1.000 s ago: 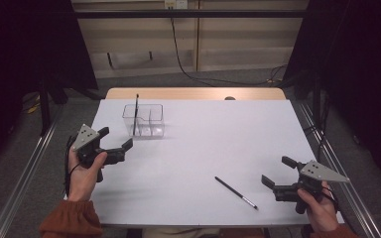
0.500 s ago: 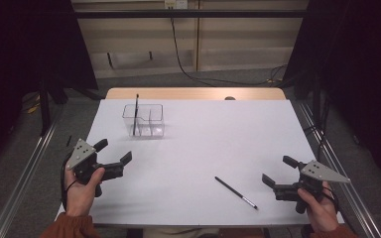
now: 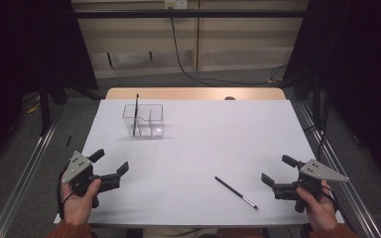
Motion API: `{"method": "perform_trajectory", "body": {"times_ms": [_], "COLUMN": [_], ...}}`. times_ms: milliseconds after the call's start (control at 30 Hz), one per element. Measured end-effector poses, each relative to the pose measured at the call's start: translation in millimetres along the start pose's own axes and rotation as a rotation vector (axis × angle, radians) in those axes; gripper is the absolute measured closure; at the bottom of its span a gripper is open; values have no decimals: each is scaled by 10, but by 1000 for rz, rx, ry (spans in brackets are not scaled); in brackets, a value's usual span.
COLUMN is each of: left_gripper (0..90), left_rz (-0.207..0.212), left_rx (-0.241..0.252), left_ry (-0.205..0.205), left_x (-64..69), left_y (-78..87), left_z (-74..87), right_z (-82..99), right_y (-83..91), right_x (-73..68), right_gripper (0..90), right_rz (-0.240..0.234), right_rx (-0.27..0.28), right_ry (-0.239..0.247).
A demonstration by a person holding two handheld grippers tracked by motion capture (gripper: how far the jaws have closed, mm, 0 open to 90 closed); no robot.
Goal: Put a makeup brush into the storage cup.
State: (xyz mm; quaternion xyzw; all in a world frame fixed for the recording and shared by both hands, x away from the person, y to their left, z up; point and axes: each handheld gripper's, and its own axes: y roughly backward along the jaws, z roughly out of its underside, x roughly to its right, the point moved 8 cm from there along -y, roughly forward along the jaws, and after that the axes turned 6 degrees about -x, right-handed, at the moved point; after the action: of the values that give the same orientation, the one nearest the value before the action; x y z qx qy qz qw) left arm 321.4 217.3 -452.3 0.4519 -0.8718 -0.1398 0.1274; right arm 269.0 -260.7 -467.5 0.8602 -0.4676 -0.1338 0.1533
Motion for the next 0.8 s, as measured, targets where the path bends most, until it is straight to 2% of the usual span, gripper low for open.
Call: {"method": "perform_trajectory", "body": {"times_ms": [167,367,533,667,800], "left_gripper": [30,30,29,29,29], "left_rz": [-3,-1,-25,-19,-15], "left_rx": [12,-2,1,4,-1], "left_ry": [-1,-4,-21,-19,2], "left_x": [41,82,33,45,34], "left_y": [69,109,111,111,85], "left_z": [28,98,88,88,85], "right_z": [-2,-3,-4,-4,-6], "right_y": [5,20,25,29,35], "right_x": [-15,-19,-16,-21,-19], "right_gripper": [0,0,0,0,0], "right_rz": [-4,-7,-7,-7,-5], "right_rx": [1,6,8,7,10], "right_ry": [6,19,15,17,10]}}
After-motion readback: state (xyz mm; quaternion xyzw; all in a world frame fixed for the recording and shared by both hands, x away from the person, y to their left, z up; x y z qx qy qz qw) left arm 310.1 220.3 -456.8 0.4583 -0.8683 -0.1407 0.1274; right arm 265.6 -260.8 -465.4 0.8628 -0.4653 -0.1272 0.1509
